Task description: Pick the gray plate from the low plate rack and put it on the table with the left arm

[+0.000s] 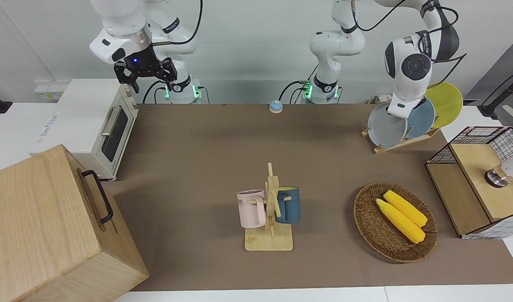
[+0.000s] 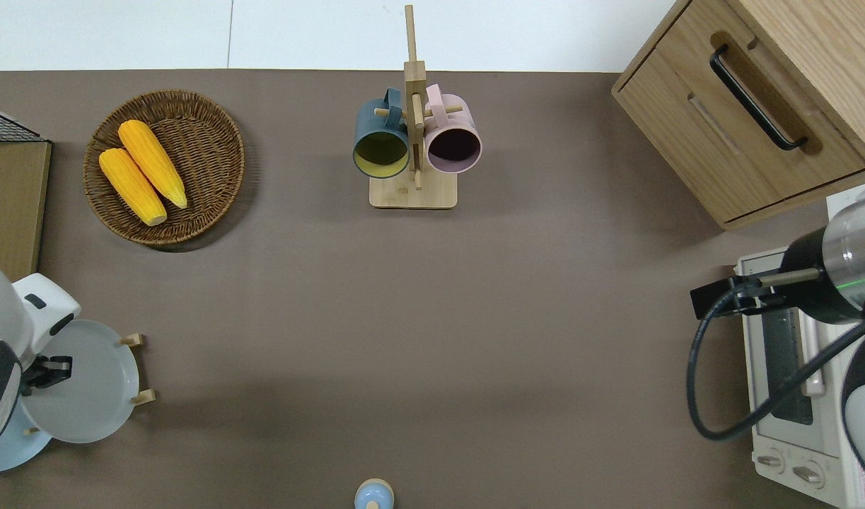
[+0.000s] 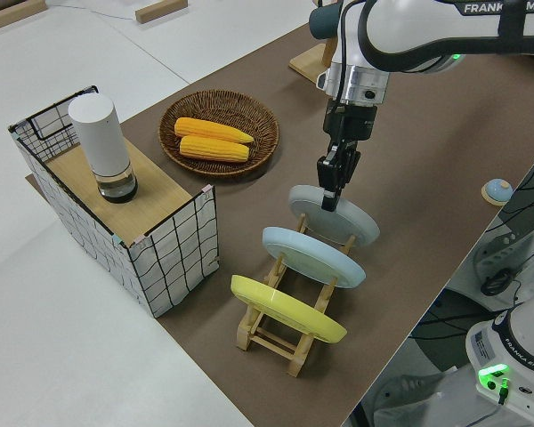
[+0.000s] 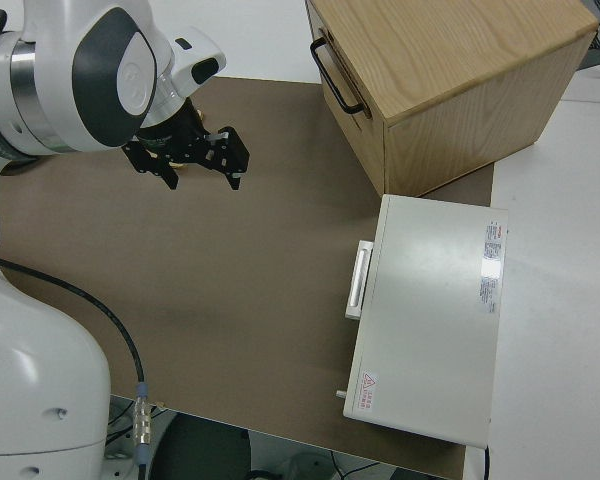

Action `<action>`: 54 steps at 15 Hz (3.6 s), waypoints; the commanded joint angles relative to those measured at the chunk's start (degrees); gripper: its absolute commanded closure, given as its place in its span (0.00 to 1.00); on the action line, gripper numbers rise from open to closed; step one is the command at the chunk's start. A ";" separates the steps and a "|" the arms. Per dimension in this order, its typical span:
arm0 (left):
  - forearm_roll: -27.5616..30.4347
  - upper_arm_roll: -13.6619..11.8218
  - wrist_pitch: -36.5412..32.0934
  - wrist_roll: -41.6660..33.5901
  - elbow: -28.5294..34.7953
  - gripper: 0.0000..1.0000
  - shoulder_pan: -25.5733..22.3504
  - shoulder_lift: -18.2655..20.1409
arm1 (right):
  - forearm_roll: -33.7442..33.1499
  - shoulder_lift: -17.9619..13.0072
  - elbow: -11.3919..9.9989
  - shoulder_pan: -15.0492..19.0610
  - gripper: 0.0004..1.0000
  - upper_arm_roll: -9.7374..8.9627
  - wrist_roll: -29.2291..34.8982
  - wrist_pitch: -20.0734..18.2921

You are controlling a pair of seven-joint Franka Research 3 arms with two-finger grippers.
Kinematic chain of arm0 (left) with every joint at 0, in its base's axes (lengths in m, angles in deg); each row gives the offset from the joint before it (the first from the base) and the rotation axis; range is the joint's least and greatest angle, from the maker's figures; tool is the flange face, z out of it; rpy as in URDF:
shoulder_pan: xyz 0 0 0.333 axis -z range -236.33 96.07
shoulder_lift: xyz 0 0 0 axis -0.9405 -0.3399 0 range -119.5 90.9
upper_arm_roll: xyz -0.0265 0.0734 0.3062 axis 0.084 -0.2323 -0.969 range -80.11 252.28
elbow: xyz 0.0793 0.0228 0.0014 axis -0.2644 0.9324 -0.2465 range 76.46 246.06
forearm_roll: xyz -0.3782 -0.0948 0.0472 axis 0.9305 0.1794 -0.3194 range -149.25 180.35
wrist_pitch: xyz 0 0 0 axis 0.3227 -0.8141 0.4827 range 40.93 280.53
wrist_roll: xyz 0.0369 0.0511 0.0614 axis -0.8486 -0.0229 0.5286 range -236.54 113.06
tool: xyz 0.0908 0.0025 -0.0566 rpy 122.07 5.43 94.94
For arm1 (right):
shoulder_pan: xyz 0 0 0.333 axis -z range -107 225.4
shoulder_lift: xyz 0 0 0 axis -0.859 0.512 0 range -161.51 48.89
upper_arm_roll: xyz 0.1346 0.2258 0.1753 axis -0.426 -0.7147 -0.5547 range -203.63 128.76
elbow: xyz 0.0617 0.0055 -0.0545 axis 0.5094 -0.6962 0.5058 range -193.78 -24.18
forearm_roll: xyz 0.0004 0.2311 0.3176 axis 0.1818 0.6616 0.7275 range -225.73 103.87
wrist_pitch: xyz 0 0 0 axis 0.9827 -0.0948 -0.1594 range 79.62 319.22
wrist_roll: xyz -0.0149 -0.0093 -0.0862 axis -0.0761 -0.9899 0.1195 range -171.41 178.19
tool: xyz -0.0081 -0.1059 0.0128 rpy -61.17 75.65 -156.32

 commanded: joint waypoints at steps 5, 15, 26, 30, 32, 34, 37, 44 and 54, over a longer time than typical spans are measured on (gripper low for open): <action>-0.09 0.52 -6.88 -0.93 -6.26 1.00 0.58 2.15 | 0.20 -0.27 0.35 0.85 0.01 -0.38 -0.19 -0.87; 23.00 1.23 -6.81 -2.24 -8.73 1.00 0.50 3.29 | 0.20 -0.27 0.35 0.85 0.01 -0.38 -0.19 -0.87; 34.28 8.08 10.85 -1.19 6.21 1.00 0.14 2.68 | 0.20 -0.27 0.35 0.85 0.01 -0.38 -0.19 -0.87; 34.36 8.26 11.74 -1.19 7.09 0.93 -0.03 -0.13 | 0.20 -0.27 0.35 0.76 0.01 -0.38 -0.19 -0.87; 34.28 8.26 12.09 -1.19 7.09 0.63 -0.12 -0.40 | 0.20 -0.27 0.35 0.84 0.01 -0.38 -0.19 -0.87; 34.01 8.26 11.92 -1.28 6.57 0.20 -0.21 -0.22 | 0.20 -0.27 0.35 0.85 0.01 -0.38 -0.19 -0.87; 33.66 8.17 10.87 -1.89 4.90 0.01 -1.09 0.22 | 0.20 -0.27 0.35 0.85 0.01 -0.38 -0.19 -0.87; 33.31 6.68 4.90 -1.37 -6.33 0.01 -1.35 1.62 | 0.20 -0.27 0.35 0.76 0.01 -0.38 -0.19 -0.87; 27.51 5.36 -7.94 -2.33 -20.94 0.01 -0.65 3.12 | 0.20 -0.27 0.35 0.85 0.01 -0.38 -0.19 -0.87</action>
